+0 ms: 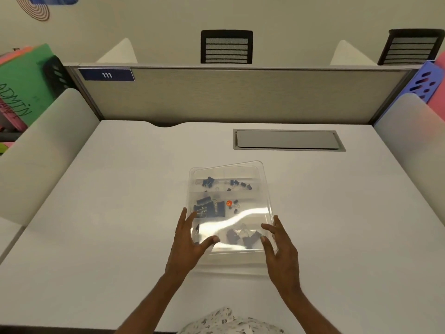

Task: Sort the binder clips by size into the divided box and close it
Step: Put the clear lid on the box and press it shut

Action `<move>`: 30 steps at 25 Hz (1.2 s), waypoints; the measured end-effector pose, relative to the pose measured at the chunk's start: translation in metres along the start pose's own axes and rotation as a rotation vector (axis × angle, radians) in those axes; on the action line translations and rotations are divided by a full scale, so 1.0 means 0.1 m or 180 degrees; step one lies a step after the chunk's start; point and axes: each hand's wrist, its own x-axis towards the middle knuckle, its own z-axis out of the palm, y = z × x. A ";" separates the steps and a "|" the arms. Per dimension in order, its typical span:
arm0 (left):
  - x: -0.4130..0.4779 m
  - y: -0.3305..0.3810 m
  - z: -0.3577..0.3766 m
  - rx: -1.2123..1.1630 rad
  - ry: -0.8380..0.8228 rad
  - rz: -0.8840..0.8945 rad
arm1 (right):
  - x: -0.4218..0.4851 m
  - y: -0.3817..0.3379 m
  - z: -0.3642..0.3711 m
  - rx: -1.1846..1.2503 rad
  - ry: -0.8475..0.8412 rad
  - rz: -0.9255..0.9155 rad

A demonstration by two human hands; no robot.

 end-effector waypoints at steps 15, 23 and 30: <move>-0.09 -0.10 -0.03 -0.0282 0.0162 -0.0380 | 0.13 -0.16 0.01 0.0755 0.0167 -0.0008; 0.03 -0.07 0.00 -0.0091 -0.0257 -0.0331 | 0.03 0.42 0.29 -0.0273 -0.0284 -0.0227; 0.21 -0.15 -0.04 0.0759 0.0032 0.0059 | 0.28 0.37 0.25 -0.1293 -0.0410 -0.0618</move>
